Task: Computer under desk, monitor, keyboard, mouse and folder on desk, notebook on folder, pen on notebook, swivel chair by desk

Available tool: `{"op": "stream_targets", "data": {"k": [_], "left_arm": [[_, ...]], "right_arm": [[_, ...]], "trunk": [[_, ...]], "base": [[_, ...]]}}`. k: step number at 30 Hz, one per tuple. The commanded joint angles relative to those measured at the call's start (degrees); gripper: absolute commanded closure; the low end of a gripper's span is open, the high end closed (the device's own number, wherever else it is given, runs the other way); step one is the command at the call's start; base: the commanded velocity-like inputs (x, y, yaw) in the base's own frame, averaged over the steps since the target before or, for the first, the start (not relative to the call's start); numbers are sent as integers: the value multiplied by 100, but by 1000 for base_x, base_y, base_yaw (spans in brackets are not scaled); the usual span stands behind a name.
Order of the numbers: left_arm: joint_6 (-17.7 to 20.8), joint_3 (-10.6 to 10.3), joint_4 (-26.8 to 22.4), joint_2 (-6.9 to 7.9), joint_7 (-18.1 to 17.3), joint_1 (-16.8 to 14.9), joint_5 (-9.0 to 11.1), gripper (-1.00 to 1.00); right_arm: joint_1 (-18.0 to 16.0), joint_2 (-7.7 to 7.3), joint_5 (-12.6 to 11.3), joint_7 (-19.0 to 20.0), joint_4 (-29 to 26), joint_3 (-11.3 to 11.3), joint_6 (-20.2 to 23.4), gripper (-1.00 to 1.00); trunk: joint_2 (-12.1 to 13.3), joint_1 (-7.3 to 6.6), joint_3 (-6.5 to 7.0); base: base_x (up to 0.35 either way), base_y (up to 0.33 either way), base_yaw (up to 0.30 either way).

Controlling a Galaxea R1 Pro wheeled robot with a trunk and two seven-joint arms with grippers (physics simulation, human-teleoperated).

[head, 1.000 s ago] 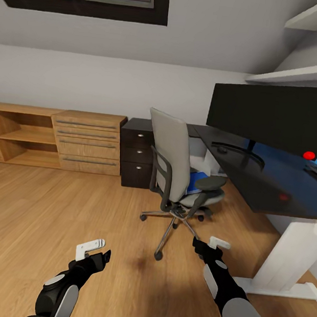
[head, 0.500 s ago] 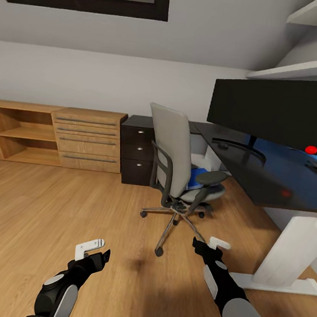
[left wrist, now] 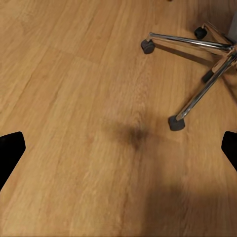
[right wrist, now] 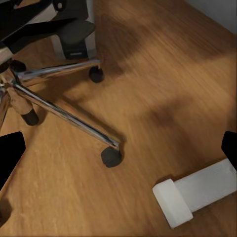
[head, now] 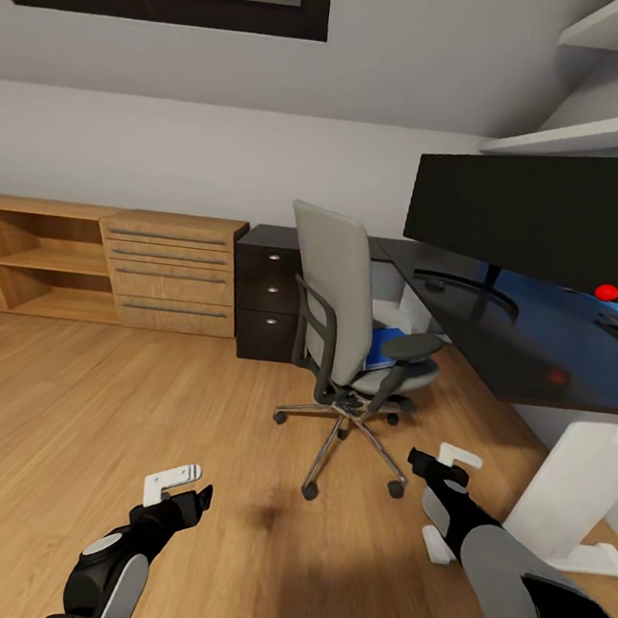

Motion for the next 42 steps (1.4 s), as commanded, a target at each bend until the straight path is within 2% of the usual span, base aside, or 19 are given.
{"op": "stream_targets", "data": {"k": [1,26,36,42], "left_arm": [[18,-8,-7,1,52,-3,60,-100],[44,4,2,17,43,-2,53,-100],[30,18,-15,36,50,-1,61,-100],[27,24,-57,36,52,-2,67,-100]], "right_arm": [[-13,2,-30,1,52,-8,-63,-100],[-27,-22,-25,-2,120,-9,-146,-100],[-27,-22,-25,4,114,-3,-147,-100],[-27,-22,-25,1,108,-11,-157,-100]], "trunk": [[-2,-1,-6],[-2,-1,-6],[-2,-1,-6],[-10,14,-138]], "base": [[73,-22,0],[171,-26,0],[46,0,0],[1,0,0]]}}
